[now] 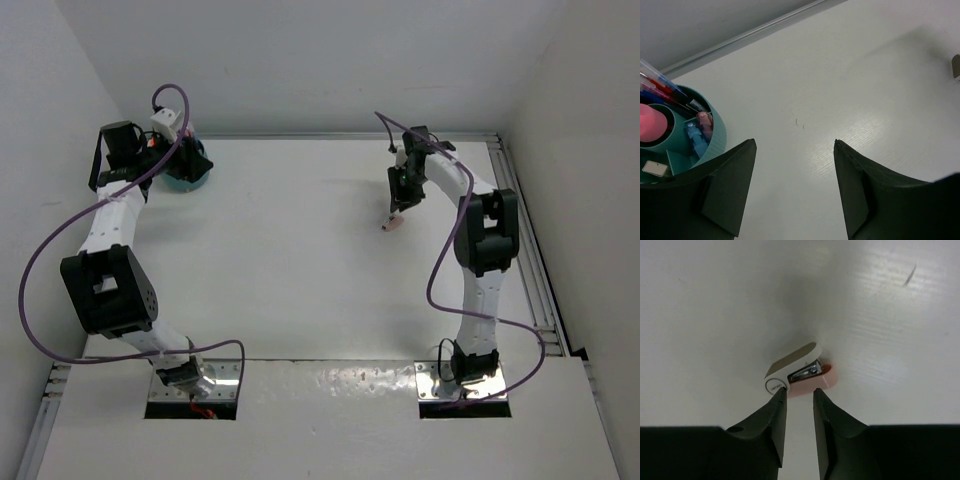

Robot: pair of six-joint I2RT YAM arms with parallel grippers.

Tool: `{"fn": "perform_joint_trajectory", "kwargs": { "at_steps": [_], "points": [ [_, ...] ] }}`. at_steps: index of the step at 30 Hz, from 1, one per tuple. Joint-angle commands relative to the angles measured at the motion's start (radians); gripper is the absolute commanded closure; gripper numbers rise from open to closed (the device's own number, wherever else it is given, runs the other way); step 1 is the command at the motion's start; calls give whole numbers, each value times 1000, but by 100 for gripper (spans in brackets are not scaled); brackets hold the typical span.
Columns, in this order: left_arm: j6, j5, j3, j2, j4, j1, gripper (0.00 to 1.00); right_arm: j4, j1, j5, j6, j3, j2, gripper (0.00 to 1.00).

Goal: Sort the stationery into containers
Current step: Grab a piece of stationery with the right arm

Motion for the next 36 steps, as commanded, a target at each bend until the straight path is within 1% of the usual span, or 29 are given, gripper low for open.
{"fn": "perform_joint_trajectory", "kwargs": {
  "at_steps": [1,6,14,19,25,29,32,36],
  "points": [
    [4,17,-12,-19,23,-3,31,-78,25,47,169,-10,-50,73],
    [4,8,-12,-19,19,-2,30,-75,59,127,224,2,-32,70],
    [18,-4,-15,-27,-3,3,30,-67,62,127,242,73,34,69],
    [32,-7,-23,-31,-6,4,30,-66,63,182,238,89,68,69],
    [18,-12,-30,-31,-3,6,30,-59,63,204,233,112,112,70],
    [1,1,-29,-20,-3,9,30,-55,63,195,235,152,146,72],
    [4,2,-32,-20,-6,10,30,-52,63,170,204,162,155,76],
    [13,1,-35,-28,-15,15,30,-69,63,158,181,140,152,79]
  ]
}}
